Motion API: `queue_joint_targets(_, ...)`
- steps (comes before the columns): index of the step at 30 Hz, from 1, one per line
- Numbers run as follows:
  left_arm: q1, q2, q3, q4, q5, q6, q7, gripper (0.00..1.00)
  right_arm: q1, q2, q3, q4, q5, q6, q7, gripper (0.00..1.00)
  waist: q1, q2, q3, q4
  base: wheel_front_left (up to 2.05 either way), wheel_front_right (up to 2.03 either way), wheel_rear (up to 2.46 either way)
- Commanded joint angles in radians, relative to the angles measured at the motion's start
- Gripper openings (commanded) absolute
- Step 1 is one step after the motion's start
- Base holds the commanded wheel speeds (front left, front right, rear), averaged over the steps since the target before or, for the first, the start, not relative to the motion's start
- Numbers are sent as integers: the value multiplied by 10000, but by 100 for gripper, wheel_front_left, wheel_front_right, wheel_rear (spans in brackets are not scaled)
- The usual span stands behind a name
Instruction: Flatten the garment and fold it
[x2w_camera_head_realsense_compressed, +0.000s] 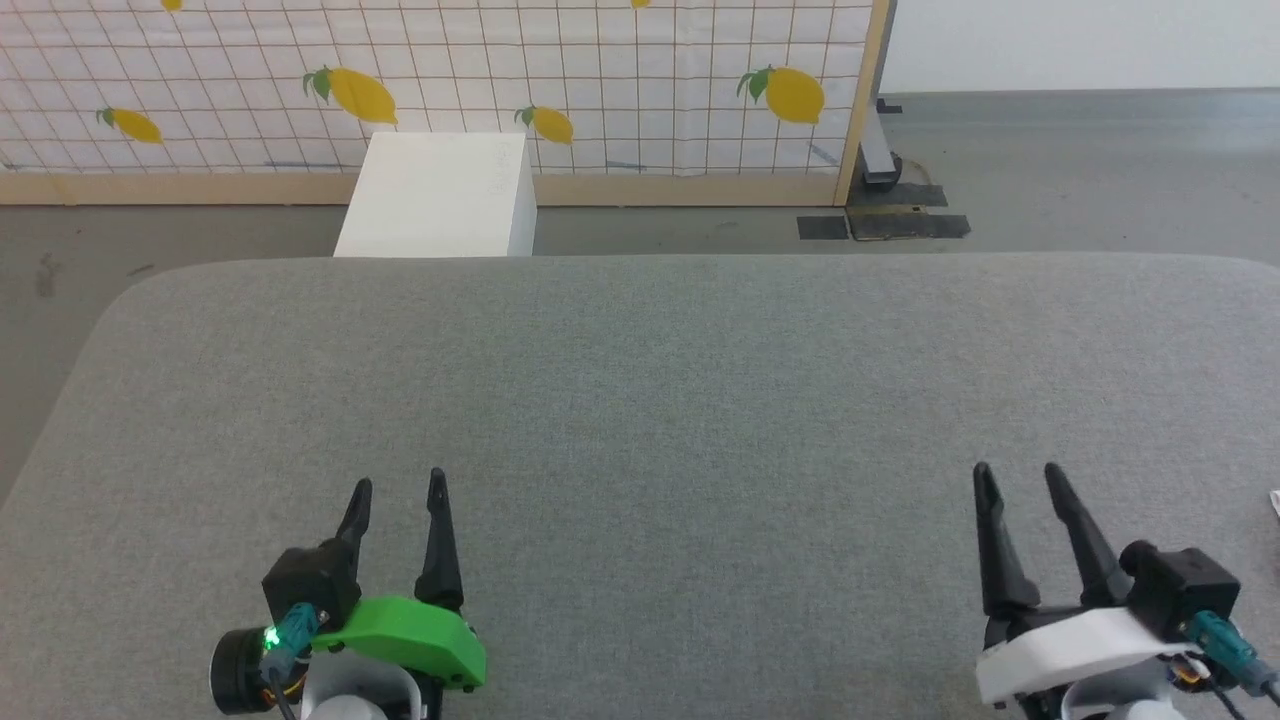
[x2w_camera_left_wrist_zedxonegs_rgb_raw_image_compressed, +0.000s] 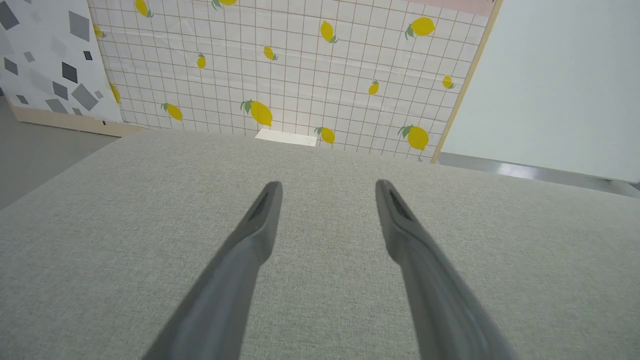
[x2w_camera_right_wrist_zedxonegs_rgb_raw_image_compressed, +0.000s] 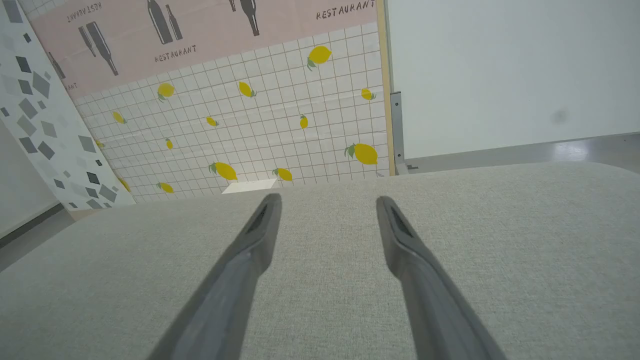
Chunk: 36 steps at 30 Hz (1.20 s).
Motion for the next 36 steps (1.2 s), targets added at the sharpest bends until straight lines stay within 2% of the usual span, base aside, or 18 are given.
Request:
queue_joint_targets(1, 144, -48, 27, 24, -73, -17, -85, 100, 143, -3, 92, 60, -66, -13, -58, 100, 1, 0, -17, -35, 0, 0, 0)
queue_joint_targets(21, 456, -93, 76, 58, 300, -62, -90, 100, 253, -3, 369, 163, 130, -13, -58, 100, 1, 0, -23, -65, 0, 0, 0)
queue_joint_targets(22, 392, -67, 60, 44, 233, -14, 1, 0, 199, 2, 351, 157, 101, 0, 2, 0, 1, 0, -24, -66, 0, 0, 0)
queue_joint_targets(36, 397, -90, 146, -114, 406, -71, 192, 0, 186, 2, 333, 19, -63, -1, 182, 0, 1, 0, -20, -81, 0, 0, 0)
